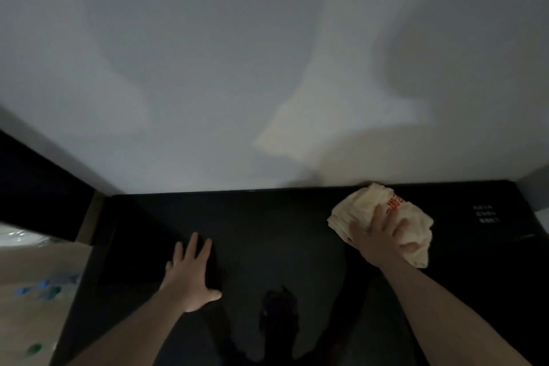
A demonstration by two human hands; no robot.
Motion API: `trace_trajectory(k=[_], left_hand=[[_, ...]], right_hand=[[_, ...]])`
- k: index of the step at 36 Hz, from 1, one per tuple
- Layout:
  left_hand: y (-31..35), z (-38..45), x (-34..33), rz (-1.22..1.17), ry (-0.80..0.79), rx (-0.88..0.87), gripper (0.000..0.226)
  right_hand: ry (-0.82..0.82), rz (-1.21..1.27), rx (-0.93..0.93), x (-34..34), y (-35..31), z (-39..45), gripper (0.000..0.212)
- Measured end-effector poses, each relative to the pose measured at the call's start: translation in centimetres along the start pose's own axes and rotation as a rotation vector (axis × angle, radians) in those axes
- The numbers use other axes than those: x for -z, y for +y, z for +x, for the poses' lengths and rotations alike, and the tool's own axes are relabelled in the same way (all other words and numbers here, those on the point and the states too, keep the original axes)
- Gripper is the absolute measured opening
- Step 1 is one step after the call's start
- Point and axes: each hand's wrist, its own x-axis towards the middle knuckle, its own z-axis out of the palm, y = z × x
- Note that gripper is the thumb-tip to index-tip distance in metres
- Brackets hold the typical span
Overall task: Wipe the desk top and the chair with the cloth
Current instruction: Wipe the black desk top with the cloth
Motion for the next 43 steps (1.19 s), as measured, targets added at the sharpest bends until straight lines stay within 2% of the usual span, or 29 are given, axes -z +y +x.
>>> trace_trajectory(k=[3,17,22,25,28,30,32,37,40,43], left_hand=[[-2.6,0.1,0.1,-0.021,-0.042,0.032,0.130],[-2.6,1.9,-0.4,-0.104,-0.037,0.066,0.141],[-2.9,1.8,-0.3,-0.098,-0.031,0.050,0.141],[-3.2,1.8,-0.2,-0.095,-0.021,0.034,0.140],[-3.7,1.7,-0.1,-0.077,-0.007,0.008,0.140],[-4.2,1.7,-0.1,-0.057,-0.005,-0.014,0.140],[-4.6,1.8,0.0,-0.026,0.003,-0.048,0.140],[-6.8,1.6,1.2,0.025,-0.020,-0.197,0.130],[-10.6,1.2,2.1,-0.087,-0.014,-0.262,0.117],[-16.2,0.8,1.9,-0.122,0.108,-0.197,0.111]], right_hand=[[0.022,0.031,-0.036,-1.3,0.2,0.8,0.092],[0.062,-0.031,0.041,-0.5,0.1,4.4,0.099],[0.034,-0.077,-0.078,-3.0,1.2,8.8,0.108],[0.033,-0.077,-0.088,-4.3,0.5,9.0,0.105],[0.024,-0.081,-0.095,-3.3,-3.2,4.3,0.110],[0.018,-0.022,-0.059,-3.6,-5.4,1.6,0.097],[0.060,-0.005,-0.011,-4.3,-7.5,-0.4,0.095],[-0.049,-0.093,-0.042,-11.5,-11.6,2.4,0.104],[-0.080,-0.164,0.000,-12.6,-16.2,-1.4,0.101],[-0.027,-0.126,0.119,-12.8,-21.4,-7.1,0.084]])
